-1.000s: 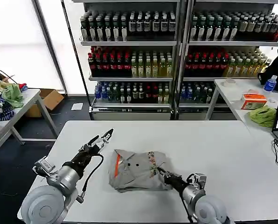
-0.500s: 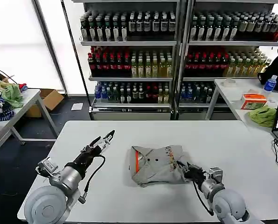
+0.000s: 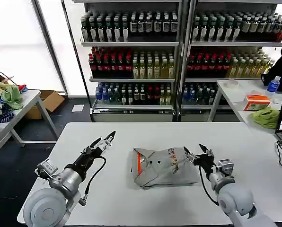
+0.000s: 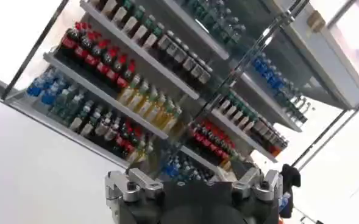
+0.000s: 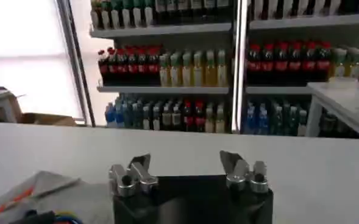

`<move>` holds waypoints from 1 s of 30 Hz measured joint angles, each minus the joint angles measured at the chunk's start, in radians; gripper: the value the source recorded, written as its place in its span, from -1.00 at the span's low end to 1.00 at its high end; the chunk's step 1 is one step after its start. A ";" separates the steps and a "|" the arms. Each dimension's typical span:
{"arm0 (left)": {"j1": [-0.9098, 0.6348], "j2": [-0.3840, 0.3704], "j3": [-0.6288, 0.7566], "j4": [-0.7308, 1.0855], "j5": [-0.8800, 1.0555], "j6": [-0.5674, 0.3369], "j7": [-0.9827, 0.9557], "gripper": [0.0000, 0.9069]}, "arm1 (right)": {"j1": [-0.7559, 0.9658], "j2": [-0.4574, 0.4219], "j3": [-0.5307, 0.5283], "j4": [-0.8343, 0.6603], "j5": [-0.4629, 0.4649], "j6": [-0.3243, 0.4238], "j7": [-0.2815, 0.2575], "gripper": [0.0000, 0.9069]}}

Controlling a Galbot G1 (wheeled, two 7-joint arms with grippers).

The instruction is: Fold and organize the clothes.

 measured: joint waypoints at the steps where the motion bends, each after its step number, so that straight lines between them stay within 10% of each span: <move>1: 0.003 -0.001 -0.001 -0.002 0.000 0.000 0.000 1.00 | 0.010 0.013 -0.017 0.001 -0.010 -0.003 0.013 1.00; 21: 0.019 -0.026 0.007 0.015 0.019 -0.002 0.009 1.00 | 0.108 0.172 -0.255 -0.140 -0.091 -0.108 0.222 1.00; 30: 0.024 -0.022 -0.002 0.003 0.024 -0.004 0.013 1.00 | 0.081 0.158 -0.240 -0.081 -0.087 -0.066 0.215 1.00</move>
